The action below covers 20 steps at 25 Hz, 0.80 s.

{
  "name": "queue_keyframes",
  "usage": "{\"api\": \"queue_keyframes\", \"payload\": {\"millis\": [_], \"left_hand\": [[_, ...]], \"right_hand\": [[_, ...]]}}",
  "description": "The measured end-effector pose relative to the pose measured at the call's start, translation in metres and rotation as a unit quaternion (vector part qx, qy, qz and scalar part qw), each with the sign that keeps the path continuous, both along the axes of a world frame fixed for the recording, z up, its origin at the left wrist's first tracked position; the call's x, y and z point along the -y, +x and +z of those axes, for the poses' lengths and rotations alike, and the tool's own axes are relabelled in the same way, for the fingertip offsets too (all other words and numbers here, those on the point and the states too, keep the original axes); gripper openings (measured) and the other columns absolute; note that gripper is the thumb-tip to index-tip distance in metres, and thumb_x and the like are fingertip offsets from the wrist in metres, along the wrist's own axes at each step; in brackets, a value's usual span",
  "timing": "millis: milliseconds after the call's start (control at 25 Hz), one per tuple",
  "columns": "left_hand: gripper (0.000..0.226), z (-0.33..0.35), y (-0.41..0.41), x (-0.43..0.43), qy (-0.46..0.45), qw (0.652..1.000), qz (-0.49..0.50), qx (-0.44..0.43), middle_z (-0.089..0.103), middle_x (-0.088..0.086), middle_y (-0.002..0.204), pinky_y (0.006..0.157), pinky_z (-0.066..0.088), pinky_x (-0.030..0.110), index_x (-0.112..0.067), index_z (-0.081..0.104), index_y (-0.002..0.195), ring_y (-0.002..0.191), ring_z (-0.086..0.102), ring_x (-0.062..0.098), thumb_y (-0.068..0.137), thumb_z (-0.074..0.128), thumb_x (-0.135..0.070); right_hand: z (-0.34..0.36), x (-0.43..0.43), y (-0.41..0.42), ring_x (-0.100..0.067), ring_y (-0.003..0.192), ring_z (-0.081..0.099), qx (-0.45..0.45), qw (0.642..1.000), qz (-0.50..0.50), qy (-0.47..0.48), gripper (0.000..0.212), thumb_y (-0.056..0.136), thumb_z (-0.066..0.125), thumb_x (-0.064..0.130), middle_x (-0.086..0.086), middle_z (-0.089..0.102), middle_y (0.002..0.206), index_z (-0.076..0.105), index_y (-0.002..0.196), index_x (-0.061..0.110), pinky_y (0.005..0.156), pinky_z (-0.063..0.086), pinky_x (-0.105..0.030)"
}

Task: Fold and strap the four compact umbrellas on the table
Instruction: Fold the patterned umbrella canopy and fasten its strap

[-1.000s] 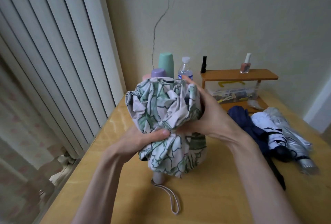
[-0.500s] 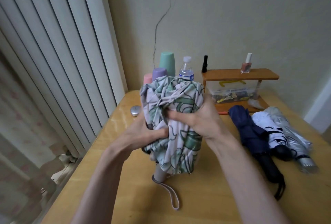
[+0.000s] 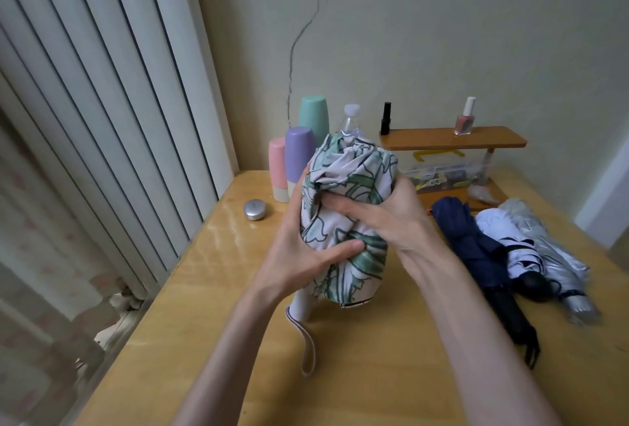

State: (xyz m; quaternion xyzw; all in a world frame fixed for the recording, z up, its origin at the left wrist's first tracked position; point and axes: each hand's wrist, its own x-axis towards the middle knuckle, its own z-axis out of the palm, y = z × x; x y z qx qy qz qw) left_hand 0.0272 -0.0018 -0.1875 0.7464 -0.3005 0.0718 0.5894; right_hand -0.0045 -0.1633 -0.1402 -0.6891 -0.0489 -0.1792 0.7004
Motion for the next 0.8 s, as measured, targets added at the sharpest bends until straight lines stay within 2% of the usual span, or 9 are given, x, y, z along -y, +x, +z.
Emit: {"api": "queue_keyframes", "payload": {"millis": [120,200,320,400,520,600,640,720,800], "left_hand": [[0.087,-0.001,0.001,-0.001,0.008,1.000,0.003,0.010,0.066,-0.013,0.139,0.108,0.051,0.024,-0.011,0.046,0.152,0.129,0.063,0.005,0.078,0.092,-0.010],[0.086,-0.001,0.003,-0.003,0.042,0.999,-0.011,0.018,0.067,-0.015,0.139,0.109,0.051,0.025,-0.011,0.046,0.153,0.130,0.063,0.003,0.080,0.092,-0.009],[0.096,-0.003,0.003,-0.004,0.121,0.991,-0.028,0.049,0.062,-0.024,0.142,0.110,0.048,0.022,-0.018,0.041,0.159,0.134,0.057,-0.002,0.079,0.094,-0.014],[0.101,-0.007,0.001,0.002,0.170,0.983,-0.008,0.073,0.061,-0.024,0.139,0.109,0.051,0.032,-0.027,0.036,0.161,0.132,0.058,0.002,0.077,0.092,-0.022],[0.127,-0.014,0.001,0.009,0.205,0.973,-0.011,0.104,0.049,-0.018,0.152,0.107,0.052,0.039,-0.035,0.002,0.168,0.133,0.058,0.015,0.076,0.088,-0.020],[0.144,-0.011,0.002,0.008,0.206,0.974,-0.031,0.092,0.041,-0.013,0.161,0.103,0.055,0.042,-0.044,-0.021,0.163,0.130,0.062,0.020,0.076,0.090,-0.019],[0.146,-0.007,0.002,0.006,0.201,0.974,-0.033,0.095,0.033,-0.008,0.168,0.105,0.055,0.040,-0.045,-0.025,0.162,0.137,0.058,0.021,0.077,0.092,-0.024],[0.135,-0.001,0.000,0.002,0.219,0.959,0.018,0.180,0.006,-0.004,0.177,0.120,0.042,0.040,-0.040,-0.014,0.166,0.160,0.026,0.019,0.080,0.089,-0.050],[0.108,0.001,-0.004,0.003,0.244,0.917,0.098,0.300,0.004,0.005,0.177,0.125,0.029,0.060,-0.033,0.016,0.169,0.164,0.009,0.026,0.086,0.076,-0.067]], "right_hand": [[0.005,0.022,0.001,-0.005,0.124,0.067,0.025,0.996,0.009,-0.088,0.094,0.057,0.099,0.034,0.007,0.070,0.135,0.057,0.142,0.030,0.107,0.055,-0.035],[0.007,0.036,-0.002,-0.006,0.132,0.061,0.033,0.991,0.019,-0.127,0.110,0.059,0.099,0.033,0.008,0.059,0.148,0.043,0.153,0.044,0.107,0.053,-0.032],[0.005,0.046,-0.010,-0.009,0.119,0.070,0.001,0.994,0.051,-0.099,0.097,0.064,0.097,0.026,0.009,0.069,0.135,0.053,0.148,0.044,0.098,0.059,-0.034],[0.002,0.046,-0.008,-0.004,0.110,0.072,-0.036,0.992,-0.020,-0.118,0.080,0.064,0.098,0.037,0.012,0.075,0.123,0.065,0.137,0.041,0.100,0.059,-0.036],[0.003,0.043,-0.004,-0.004,0.087,0.076,-0.073,0.974,-0.116,-0.181,0.043,0.070,0.096,0.041,0.014,0.080,0.094,0.079,0.106,0.027,0.087,0.064,-0.039],[0.004,0.040,-0.003,-0.008,0.079,0.075,-0.071,0.959,-0.172,-0.213,0.032,0.075,0.091,0.044,0.010,0.079,0.082,0.079,0.092,0.020,0.076,0.063,-0.039],[0.003,0.039,-0.002,-0.010,0.077,0.074,-0.066,0.957,-0.186,-0.211,0.029,0.078,0.089,0.044,0.007,0.078,0.078,0.078,0.089,0.019,0.073,0.060,-0.039],[0.000,0.038,0.000,-0.009,0.074,0.072,-0.062,0.961,-0.193,-0.187,0.021,0.084,0.086,0.039,0.007,0.074,0.073,0.078,0.088,0.020,0.072,0.056,-0.038],[-0.004,0.041,0.004,-0.015,0.076,0.075,-0.064,0.961,-0.211,-0.168,0.020,0.085,0.085,0.037,0.006,0.077,0.075,0.078,0.085,0.018,0.065,0.058,-0.034]]}}
